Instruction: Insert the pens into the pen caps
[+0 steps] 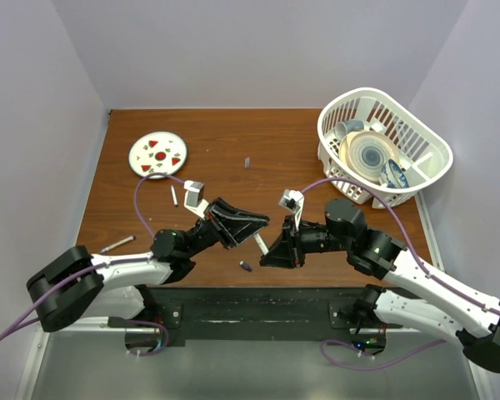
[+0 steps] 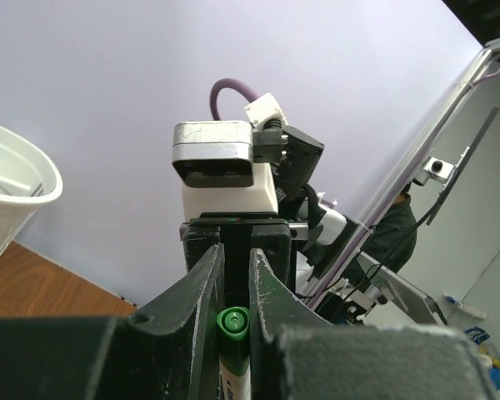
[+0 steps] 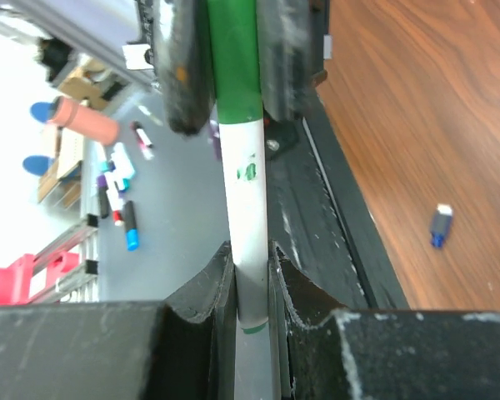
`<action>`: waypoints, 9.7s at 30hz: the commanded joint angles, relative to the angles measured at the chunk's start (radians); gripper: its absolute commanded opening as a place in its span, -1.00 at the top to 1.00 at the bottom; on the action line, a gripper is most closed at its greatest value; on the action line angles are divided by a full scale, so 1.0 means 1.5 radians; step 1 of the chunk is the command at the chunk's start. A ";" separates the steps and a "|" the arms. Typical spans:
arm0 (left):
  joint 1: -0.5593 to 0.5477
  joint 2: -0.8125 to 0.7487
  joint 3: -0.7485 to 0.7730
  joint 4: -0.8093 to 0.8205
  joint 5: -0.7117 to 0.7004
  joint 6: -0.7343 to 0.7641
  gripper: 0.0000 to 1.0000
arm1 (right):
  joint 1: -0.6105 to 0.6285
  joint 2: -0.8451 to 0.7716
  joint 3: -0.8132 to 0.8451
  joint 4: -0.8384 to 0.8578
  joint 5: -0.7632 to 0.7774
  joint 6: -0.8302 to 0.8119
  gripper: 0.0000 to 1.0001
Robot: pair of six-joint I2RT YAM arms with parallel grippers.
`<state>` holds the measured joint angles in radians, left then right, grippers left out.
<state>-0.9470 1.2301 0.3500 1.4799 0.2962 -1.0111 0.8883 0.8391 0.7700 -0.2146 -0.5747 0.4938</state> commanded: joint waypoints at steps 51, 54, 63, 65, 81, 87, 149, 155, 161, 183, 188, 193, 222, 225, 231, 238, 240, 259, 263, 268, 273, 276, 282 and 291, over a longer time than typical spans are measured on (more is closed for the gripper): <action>0.185 0.426 0.450 -0.854 -0.236 0.160 0.66 | -0.061 -0.301 -0.152 -0.022 0.174 -0.039 -0.79; 0.189 0.432 0.453 -0.878 -0.262 0.157 0.58 | -0.061 -0.306 -0.143 -0.039 0.182 -0.046 -0.79; 0.193 0.409 0.523 -1.017 -0.342 0.203 -0.04 | -0.061 -0.316 -0.107 -0.083 0.220 -0.055 -0.79; 0.199 0.387 0.544 -1.047 -0.388 0.227 -0.14 | -0.061 -0.318 -0.099 -0.084 0.215 -0.057 -0.79; 0.378 0.237 0.434 -1.202 -0.569 0.312 -0.19 | -0.061 -0.323 -0.101 -0.083 0.203 -0.054 -0.79; 0.422 0.247 0.420 -1.190 -0.529 0.320 -0.13 | -0.061 -0.330 -0.099 -0.092 0.204 -0.054 -0.79; 0.274 -0.194 -0.011 -0.612 0.218 0.208 1.00 | -0.061 0.261 -0.071 0.462 0.279 0.280 -0.22; 0.271 -0.172 -0.024 -0.576 0.224 0.187 1.00 | -0.061 0.270 -0.057 0.474 0.280 0.271 -0.19; 0.270 -0.160 -0.030 -0.538 0.230 0.171 1.00 | -0.061 0.269 -0.056 0.444 0.285 0.267 -0.17; 0.270 -0.156 -0.037 -0.464 0.240 0.104 1.00 | -0.059 0.205 -0.085 0.454 0.268 0.263 -0.11; 0.270 -0.159 -0.039 -0.463 0.249 0.104 1.00 | -0.055 0.229 -0.082 0.491 0.241 0.264 0.44; 0.270 -0.160 -0.040 -0.462 0.254 0.106 0.89 | -0.052 0.247 -0.079 0.530 0.196 0.269 1.00; 0.322 -0.319 -0.020 -0.625 0.255 0.187 1.00 | -0.038 0.129 -0.027 0.086 0.192 0.023 -0.08; 0.340 -0.381 0.001 -0.693 0.254 0.206 1.00 | -0.036 0.166 -0.035 0.071 0.203 0.021 -0.01; 0.344 -0.488 0.080 -0.893 0.185 0.276 1.00 | 0.045 0.320 0.020 0.012 0.292 -0.007 0.03; 0.343 -0.590 0.141 -1.049 0.098 0.342 1.00 | 0.128 0.461 0.088 -0.015 0.377 -0.040 0.01; 0.344 -0.602 0.147 -1.066 0.087 0.343 1.00 | 0.137 0.482 0.107 -0.025 0.382 -0.051 0.01; 0.344 -0.598 0.152 -1.088 0.100 0.337 1.00 | 0.191 0.586 0.147 -0.060 0.551 -0.065 0.73; 0.343 -0.585 0.127 -1.081 0.096 0.335 1.00 | 0.191 0.547 0.151 -0.070 0.572 -0.038 1.00; 0.343 -0.566 0.053 -0.978 0.135 0.289 1.00 | 0.165 0.445 0.175 -0.066 0.599 0.001 1.00; 0.342 -0.528 -0.035 -0.824 0.197 0.198 1.00 | 0.109 0.326 0.162 0.001 0.593 0.047 1.00; 0.340 -0.499 -0.101 -0.678 0.230 0.129 1.00 | 0.098 0.247 0.121 0.101 0.594 0.083 1.00; 0.325 -0.422 -0.169 -0.432 0.249 0.051 1.00 | 0.099 0.168 0.024 0.343 0.615 0.165 1.00; 0.312 -0.351 -0.177 -0.304 0.269 0.027 1.00 | 0.098 0.198 -0.008 0.515 0.566 0.208 1.00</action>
<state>-0.4698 0.6865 0.0834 0.8505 0.6750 -0.9432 1.0328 1.1275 0.7719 0.3428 0.2916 0.7547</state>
